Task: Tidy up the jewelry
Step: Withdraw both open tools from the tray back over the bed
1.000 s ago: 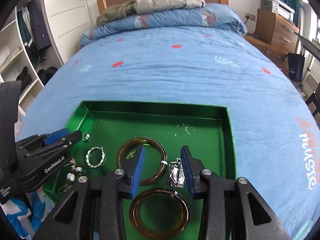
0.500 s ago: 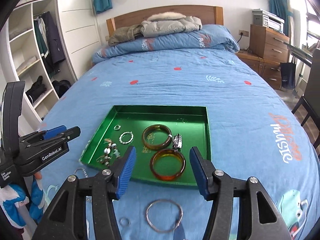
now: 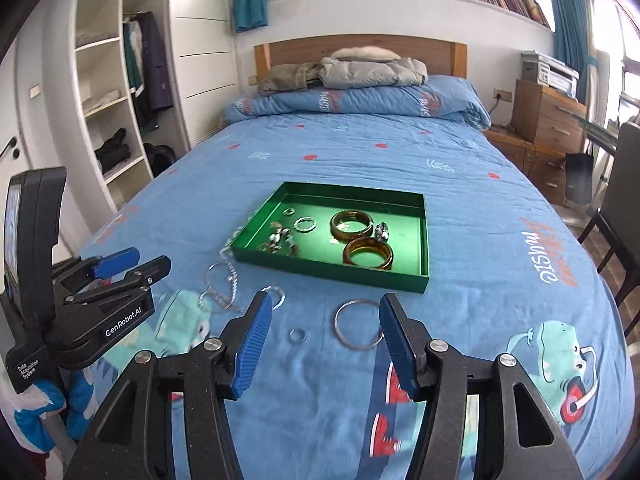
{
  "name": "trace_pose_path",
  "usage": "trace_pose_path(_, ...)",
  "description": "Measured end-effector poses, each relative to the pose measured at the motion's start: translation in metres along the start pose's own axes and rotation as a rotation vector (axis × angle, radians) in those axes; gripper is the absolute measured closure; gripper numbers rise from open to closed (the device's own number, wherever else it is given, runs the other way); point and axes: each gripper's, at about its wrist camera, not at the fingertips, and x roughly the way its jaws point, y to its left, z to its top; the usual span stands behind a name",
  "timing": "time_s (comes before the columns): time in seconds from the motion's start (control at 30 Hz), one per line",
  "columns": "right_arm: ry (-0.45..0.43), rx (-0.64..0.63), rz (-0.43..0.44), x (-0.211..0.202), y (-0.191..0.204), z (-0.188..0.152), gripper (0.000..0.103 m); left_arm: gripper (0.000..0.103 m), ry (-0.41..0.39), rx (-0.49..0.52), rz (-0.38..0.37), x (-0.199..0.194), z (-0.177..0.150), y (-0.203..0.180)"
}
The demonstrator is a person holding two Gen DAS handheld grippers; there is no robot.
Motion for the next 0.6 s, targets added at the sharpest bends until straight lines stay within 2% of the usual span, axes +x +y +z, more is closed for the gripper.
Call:
trace_pose_path(0.17,-0.027,-0.039,-0.002,-0.03,0.012,-0.022,0.048,0.065,-0.038,0.009,0.016,-0.039,-0.018,0.002)
trace_pose_path(0.6,-0.069,0.038,0.003,-0.072,0.001,-0.05,0.048,0.065,-0.118,0.025,0.055,-0.102,-0.037,0.01)
